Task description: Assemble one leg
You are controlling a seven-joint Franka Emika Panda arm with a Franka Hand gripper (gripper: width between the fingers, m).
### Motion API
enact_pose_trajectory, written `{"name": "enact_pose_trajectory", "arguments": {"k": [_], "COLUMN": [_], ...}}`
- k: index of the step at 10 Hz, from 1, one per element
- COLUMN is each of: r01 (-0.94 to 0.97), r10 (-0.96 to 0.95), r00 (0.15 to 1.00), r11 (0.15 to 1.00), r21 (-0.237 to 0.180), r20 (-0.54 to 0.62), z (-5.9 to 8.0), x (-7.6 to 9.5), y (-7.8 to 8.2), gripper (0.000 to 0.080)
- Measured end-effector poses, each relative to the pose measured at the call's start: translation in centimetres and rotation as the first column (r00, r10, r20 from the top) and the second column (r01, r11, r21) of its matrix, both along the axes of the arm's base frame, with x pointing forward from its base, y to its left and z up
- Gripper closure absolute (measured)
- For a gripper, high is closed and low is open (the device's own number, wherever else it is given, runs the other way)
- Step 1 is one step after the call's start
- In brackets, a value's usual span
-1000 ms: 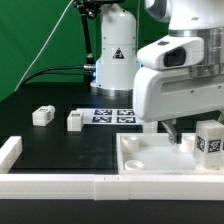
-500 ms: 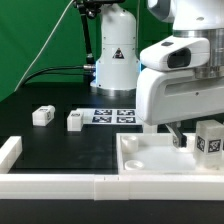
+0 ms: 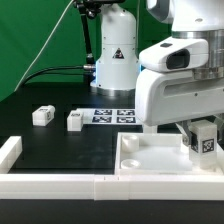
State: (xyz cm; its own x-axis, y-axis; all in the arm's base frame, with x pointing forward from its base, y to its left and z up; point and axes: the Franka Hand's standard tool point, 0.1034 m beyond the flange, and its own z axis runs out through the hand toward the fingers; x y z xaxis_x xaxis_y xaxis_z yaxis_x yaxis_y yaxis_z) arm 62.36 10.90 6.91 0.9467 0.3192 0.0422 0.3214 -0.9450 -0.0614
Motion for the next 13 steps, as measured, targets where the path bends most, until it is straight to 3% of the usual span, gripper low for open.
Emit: {"name": "enact_pose_trajectory", "arguments": {"k": [2, 3, 6, 9, 12, 13], "r01": [0.026, 0.211, 0.529, 0.82, 0.954, 0.969], "r10": [-0.026, -0.211, -0.528, -0.817, -0.949, -0.963], "r00": [1.0, 0.977, 0.849, 0.572, 0.298, 0.244], "r11": [1.0, 0.977, 0.849, 0.573, 0.301, 0.247], "r21": [0.003, 0.015, 0.016, 0.009, -0.012, -0.016], "r20": [-0.002, -0.006, -0.034, -0.08, -0.104, -0.113], "z": [0.0, -0.1, -0.1, -0.2, -0.2, -0.2], "x": [0.0, 0.0, -0.1, -0.2, -0.2, -0.2], "y": [0.0, 0.3, 0.7, 0.8, 1.1, 1.1], "gripper": [0.0509, 0.0509, 0.0509, 0.0508, 0.0508, 0.0508]}}
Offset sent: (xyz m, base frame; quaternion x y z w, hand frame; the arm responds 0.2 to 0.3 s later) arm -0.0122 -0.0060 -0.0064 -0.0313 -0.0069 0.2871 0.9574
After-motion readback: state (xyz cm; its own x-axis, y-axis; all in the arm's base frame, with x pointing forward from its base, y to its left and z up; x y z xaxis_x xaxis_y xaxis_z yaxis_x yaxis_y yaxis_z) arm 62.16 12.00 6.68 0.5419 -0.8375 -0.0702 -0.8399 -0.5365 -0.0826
